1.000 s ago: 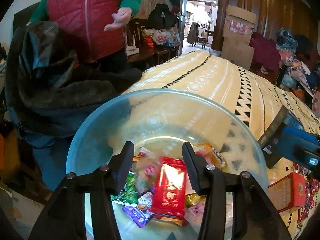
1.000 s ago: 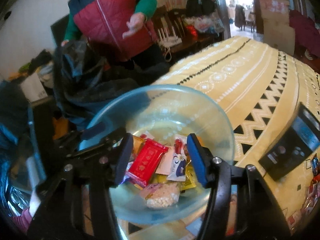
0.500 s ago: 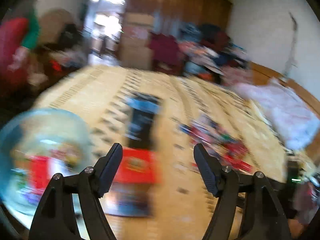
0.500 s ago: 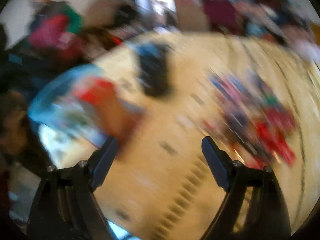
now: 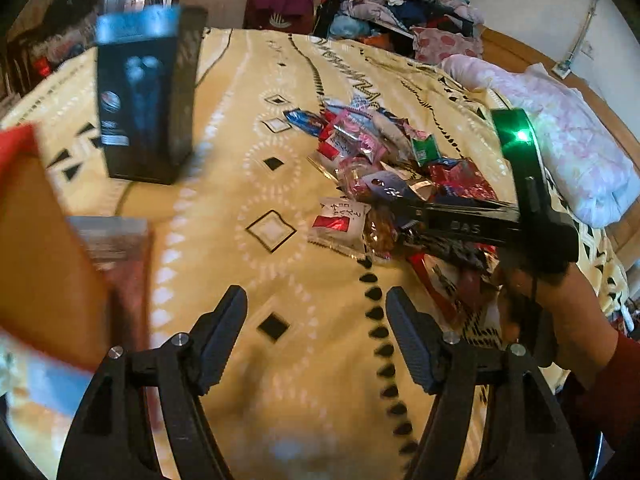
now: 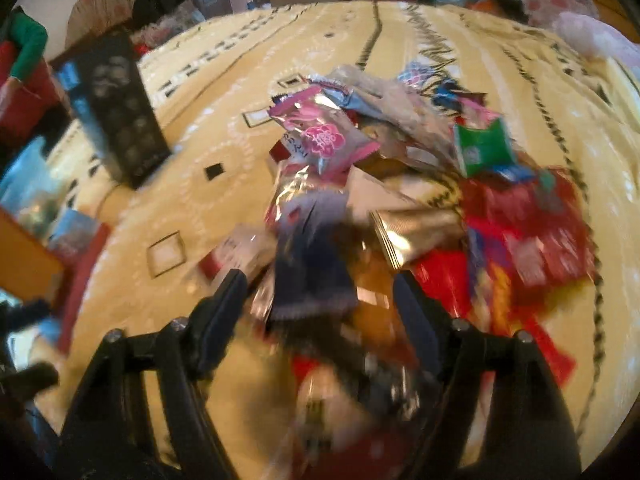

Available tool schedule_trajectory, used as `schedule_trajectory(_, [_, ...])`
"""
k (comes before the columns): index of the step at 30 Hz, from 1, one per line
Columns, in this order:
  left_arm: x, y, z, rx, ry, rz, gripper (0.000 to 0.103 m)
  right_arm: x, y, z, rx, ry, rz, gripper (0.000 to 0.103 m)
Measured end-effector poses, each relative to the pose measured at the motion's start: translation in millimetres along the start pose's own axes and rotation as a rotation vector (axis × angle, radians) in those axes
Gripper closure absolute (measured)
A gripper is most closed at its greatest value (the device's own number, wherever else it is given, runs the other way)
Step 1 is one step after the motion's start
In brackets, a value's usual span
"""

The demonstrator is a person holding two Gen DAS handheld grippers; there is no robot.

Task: Organize snacks
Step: 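Grasp a white red-labelled packet with left tool while right tool grasps a dark blue packet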

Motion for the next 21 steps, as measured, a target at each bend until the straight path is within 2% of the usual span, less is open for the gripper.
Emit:
schedule_trajectory(2, [-7,21,-1,0.010,-0.018,0.004,0.032,-1,13,6,0.019,-0.012,-0.017,0.037])
schedule_trajectory(3, [-12,32,0,0.021,-0.019,0.005,0.032,-1,16,9,0.026,-0.010,-0.017,0.053])
schedule_trajectory(4, [-16,42,1,0.025,-0.016,-0.001,0.032,-2,15,14,0.033,-0.009,-0.003,0.057])
schedule_trajectory(6, [-25,66,4,0.034,-0.002,-0.013,0.033,-4,5,20,-0.014,0.021,0.014,0.057])
schedule_trajectory(8, [-32,88,8,0.053,0.022,-0.024,0.043,-4,-21,24,-0.082,0.056,0.054,0.057])
schedule_trajectory(11, [-36,112,13,0.078,0.060,-0.062,0.050,12,-60,27,-0.177,0.096,0.079,0.057])
schedule_trajectory(13, [-39,121,13,0.053,0.080,-0.064,0.050,29,-75,30,-0.199,0.109,0.076,0.057])
schedule_trajectory(16, [-41,130,12,0.057,0.086,-0.062,0.050,53,-78,35,-0.213,0.151,0.045,0.057])
schedule_trajectory(17, [-41,129,12,0.057,0.086,-0.062,0.055,60,-78,37,-0.209,0.160,0.039,0.057])
schedule_trajectory(21, [-34,112,9,0.050,0.101,-0.080,0.057,72,-88,31,-0.245,0.187,0.027,0.057])
Point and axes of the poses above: each gripper's, at about its wrist camera, not at the fingertips, and y roughly the way its jaws point, z to its right, x to its underside, the point moved 8 cm from there along y, roughly the way its jaws point, and after that the axes turned 13 degrees about y, right-handed, at the moved point
